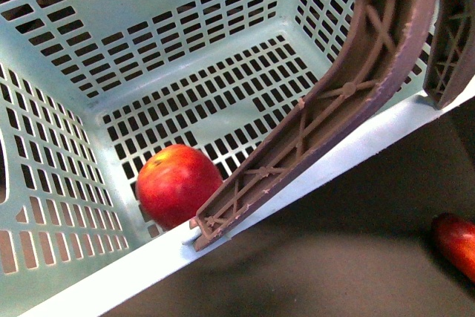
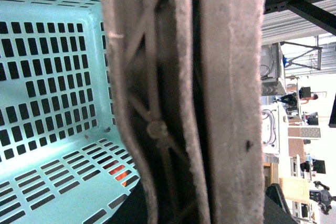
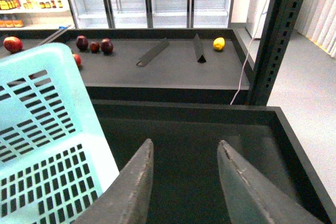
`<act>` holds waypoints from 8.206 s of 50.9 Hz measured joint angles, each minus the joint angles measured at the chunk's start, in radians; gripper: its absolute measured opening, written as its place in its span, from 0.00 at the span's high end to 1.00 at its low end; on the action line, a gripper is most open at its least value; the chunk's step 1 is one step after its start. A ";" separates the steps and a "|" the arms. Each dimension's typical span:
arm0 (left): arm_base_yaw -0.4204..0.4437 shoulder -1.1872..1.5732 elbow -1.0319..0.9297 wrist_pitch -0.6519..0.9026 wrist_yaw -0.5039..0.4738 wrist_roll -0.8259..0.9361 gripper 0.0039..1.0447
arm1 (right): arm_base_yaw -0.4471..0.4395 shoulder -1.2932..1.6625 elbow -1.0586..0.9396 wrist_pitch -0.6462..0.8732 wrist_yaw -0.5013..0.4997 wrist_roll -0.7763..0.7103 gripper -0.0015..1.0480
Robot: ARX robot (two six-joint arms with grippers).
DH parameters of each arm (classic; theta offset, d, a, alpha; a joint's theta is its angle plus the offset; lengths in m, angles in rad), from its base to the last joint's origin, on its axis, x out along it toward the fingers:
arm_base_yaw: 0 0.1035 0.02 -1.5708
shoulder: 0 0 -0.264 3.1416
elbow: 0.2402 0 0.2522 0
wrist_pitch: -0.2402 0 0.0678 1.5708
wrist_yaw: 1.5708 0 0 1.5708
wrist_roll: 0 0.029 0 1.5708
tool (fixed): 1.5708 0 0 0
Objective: Pick apple with right arm and hold basket with left
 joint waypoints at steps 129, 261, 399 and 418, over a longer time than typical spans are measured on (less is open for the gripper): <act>0.000 0.000 0.000 0.000 0.006 -0.004 0.86 | -0.137 -0.763 -0.270 -0.469 -0.133 -0.008 0.15; 0.429 0.158 -0.073 -0.127 -0.457 -0.450 0.06 | -0.137 -0.764 -0.270 -0.469 -0.133 -0.007 0.08; 0.562 -1.390 -0.959 -0.033 -0.157 1.073 0.97 | -0.137 -0.764 -0.270 -0.470 -0.133 -0.007 0.08; 0.562 -1.395 -0.959 -0.035 -0.157 1.073 0.97 | -0.137 -0.764 -0.270 -0.470 -0.133 -0.007 0.08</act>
